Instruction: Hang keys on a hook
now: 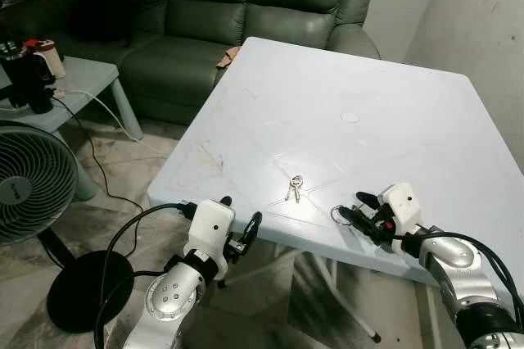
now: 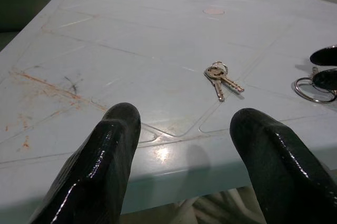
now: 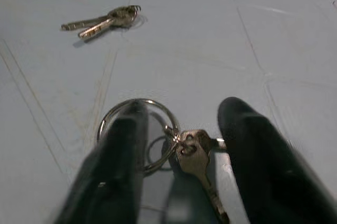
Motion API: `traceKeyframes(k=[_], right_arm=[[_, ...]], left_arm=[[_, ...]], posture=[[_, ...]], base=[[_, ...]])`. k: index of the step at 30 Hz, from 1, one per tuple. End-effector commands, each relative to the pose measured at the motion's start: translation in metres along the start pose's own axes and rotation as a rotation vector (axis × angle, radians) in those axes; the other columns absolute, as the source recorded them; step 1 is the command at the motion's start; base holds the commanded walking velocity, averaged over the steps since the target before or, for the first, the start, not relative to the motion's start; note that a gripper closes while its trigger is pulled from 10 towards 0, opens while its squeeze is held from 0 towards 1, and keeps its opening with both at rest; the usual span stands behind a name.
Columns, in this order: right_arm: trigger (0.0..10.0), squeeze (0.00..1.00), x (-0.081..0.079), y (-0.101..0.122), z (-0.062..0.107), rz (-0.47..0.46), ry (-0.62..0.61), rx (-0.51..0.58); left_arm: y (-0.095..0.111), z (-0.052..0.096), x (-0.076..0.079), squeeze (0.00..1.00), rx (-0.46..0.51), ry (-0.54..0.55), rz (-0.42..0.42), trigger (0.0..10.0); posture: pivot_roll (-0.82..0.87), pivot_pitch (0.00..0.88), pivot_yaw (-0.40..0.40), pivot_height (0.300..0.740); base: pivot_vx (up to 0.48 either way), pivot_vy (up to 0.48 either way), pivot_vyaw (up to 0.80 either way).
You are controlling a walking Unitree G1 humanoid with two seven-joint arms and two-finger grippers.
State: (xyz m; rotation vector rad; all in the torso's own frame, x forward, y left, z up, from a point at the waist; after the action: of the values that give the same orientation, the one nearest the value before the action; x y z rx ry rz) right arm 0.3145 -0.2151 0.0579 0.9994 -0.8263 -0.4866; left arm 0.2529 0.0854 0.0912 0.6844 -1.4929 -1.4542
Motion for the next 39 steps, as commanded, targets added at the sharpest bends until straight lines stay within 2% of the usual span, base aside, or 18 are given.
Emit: traceKeyframes(k=[1,28,35,37,39], right_arm=[[0.0,0.00,0.005,0.002,0.001,0.018,-0.004,0.003],[0.0,0.00,0.004,-0.001,0.000,0.045,0.002,-0.013],[0.0,0.00,0.016,0.019,-0.005,-0.079,-0.096,0.127],[0.0,0.00,0.019,0.032,-0.009,-0.146,-0.122,0.206],[0.0,0.00,0.020,0.037,-0.010,-0.162,-0.132,0.234]], left_arm=[[0.008,-0.001,0.002,0.00,0.023,-0.003,-0.017,10.0],[0.010,-0.001,0.003,0.00,0.030,0.001,-0.007,10.0],[0.013,-0.001,0.000,0.00,0.048,0.020,0.004,10.0],[0.017,-0.002,-0.007,0.00,0.073,0.060,-0.011,10.0],[0.019,-0.003,-0.009,0.00,0.078,0.069,-0.006,10.0]], posture=[[-0.11,0.003,-0.049,0.740],[-0.10,0.013,-0.052,0.740],[-0.10,0.013,-0.053,0.740],[-0.10,0.013,-0.053,0.740],[-0.10,0.013,-0.053,0.740]], base=[[0.000,0.000,0.00],[0.000,0.000,0.00],[0.000,0.000,0.00],[0.000,0.000,0.00],[0.000,0.000,0.00]])
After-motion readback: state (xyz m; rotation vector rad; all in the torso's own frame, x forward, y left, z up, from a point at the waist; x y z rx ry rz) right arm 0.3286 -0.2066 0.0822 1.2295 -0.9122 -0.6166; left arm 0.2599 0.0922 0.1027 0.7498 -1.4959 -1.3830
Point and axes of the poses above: a point about 5 cm out from each wrist's last joint towards the gripper, its own z axis pointing back from the gripper into the wrist, its own y axis along the axis of the wrist's last joint, x = y × z, the point moved 2 cm from there along -z, pointing out of the wrist towards the gripper, and after that the axes turned 15 degrees about z, right-handed, at the moved point
